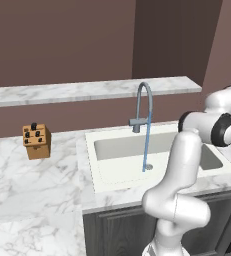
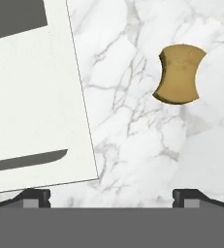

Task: Soak the sponge with water for a few seconds and then drop it inside the sink.

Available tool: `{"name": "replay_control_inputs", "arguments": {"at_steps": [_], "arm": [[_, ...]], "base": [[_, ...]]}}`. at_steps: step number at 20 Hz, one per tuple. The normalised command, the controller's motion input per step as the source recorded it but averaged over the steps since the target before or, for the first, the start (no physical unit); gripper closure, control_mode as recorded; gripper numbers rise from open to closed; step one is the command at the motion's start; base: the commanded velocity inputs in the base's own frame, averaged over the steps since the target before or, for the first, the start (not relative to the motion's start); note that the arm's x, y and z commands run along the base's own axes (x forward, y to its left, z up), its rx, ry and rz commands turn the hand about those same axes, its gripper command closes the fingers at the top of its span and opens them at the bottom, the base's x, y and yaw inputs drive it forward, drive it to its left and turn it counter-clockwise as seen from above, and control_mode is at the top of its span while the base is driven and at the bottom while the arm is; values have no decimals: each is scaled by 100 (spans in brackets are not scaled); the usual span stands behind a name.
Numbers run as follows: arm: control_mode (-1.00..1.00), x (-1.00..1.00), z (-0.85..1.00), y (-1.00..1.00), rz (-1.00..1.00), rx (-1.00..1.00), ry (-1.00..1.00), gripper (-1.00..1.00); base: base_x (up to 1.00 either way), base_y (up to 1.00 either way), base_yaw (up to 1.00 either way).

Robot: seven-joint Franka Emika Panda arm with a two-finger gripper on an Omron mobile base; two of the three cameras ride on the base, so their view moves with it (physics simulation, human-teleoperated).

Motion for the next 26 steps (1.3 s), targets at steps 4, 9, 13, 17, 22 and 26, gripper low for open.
{"name": "replay_control_inputs", "arguments": {"at_steps": [4, 9, 13, 17, 22, 26], "arm": [[-100, 3, -12, -4, 6, 0, 0, -100], [-100, 14, -43, -1, 8, 0, -5, -100], [-100, 17, -38, 0, 9, 0, -6, -100], [-100, 16, -19, -1, 10, 0, -1, -100], [-100, 26, -18, -6, 9, 0, 1, -100], [-100, 22, -18, -15, 5, 0, 3, -100]], "base": [[0, 0, 0], [0, 0, 0], [0, 0, 0], [0, 0, 0], [0, 0, 0], [0, 0, 0]]}}
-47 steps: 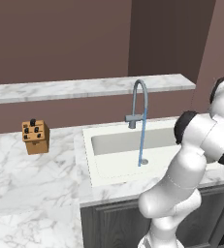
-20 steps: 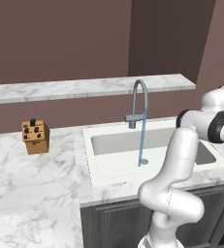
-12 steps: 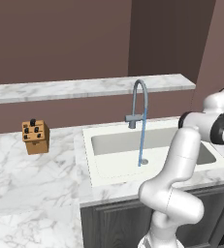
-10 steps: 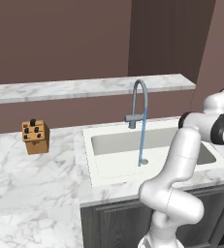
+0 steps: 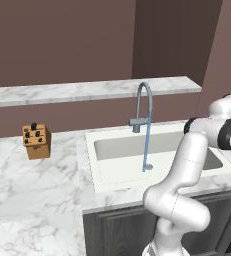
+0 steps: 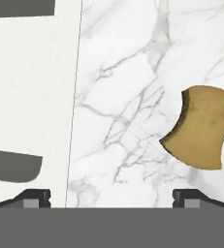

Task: Soak the sponge with water for a few seconds and then drop it inside the sink.

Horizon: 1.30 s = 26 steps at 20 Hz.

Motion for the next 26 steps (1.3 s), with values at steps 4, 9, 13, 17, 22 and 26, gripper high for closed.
{"name": "replay_control_inputs", "arguments": {"at_steps": [4, 9, 13, 17, 22, 26], "arm": [[-100, 15, -10, -28, 3, 0, 4, -100], [-100, 3, -1, -35, 0, 0, 3, -100], [-100, 1, 0, -27, 0, 0, 3, -100], [-100, 8, -4, -15, 0, 0, 0, -100], [-100, 34, -16, 0, 0, 0, 0, -100], [-100, 29, -8, 0, 0, 0, 1, -100]], "base": [[0, 0, 0], [0, 0, 0], [0, 0, 0], [0, 0, 0], [0, 0, 0], [0, 0, 0]]}}
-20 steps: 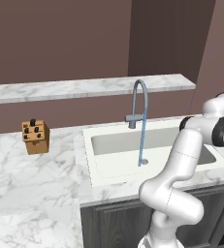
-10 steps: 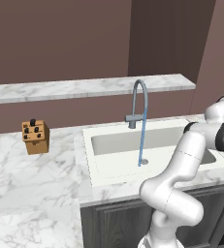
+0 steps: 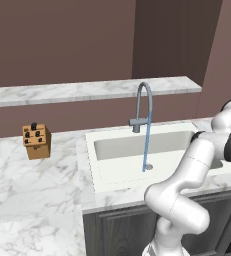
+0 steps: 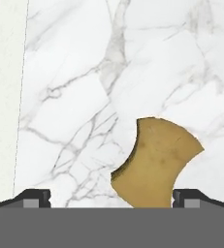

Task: Soak the sponge with water for a few seconds and then drop it inside the sink.

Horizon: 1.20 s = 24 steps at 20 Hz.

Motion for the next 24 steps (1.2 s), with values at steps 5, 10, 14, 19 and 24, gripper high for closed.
{"name": "replay_control_inputs", "arguments": {"at_steps": [5, 10, 14, 19, 24], "arm": [[-100, 17, 0, -3, 0, 0, 5, -100], [-100, 5, 0, -15, 0, 0, 9, -100], [-100, 3, 0, -23, 0, 1, 8, -100], [-100, 2, 0, -15, 0, 4, 6, -100], [-100, 2, 0, -6, 0, 8, 4, -100]], "base": [[0, 0, 0], [0, 0, 0], [0, 0, 0], [0, 0, 0], [0, 0, 0]]}}
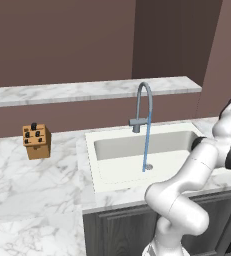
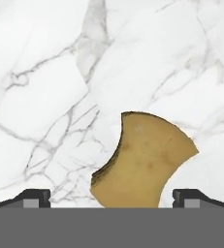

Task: Soak the sponge with water for a few seconds and then drop it inside the sink.

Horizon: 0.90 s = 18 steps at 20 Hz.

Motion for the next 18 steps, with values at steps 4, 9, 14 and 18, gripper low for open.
{"name": "replay_control_inputs", "arguments": {"at_steps": [4, 9, 14, 18], "arm": [[-100, 4, 0, -11, 0, 8, 6, -100], [-100, 6, 0, -16, 0, 6, 6, -100], [-100, 13, 0, -20, 0, 10, 3, -100], [-100, 17, 0, -22, -1, 17, 0, -100]], "base": [[0, 0, 0], [0, 0, 0], [0, 0, 0], [0, 0, 0]]}}
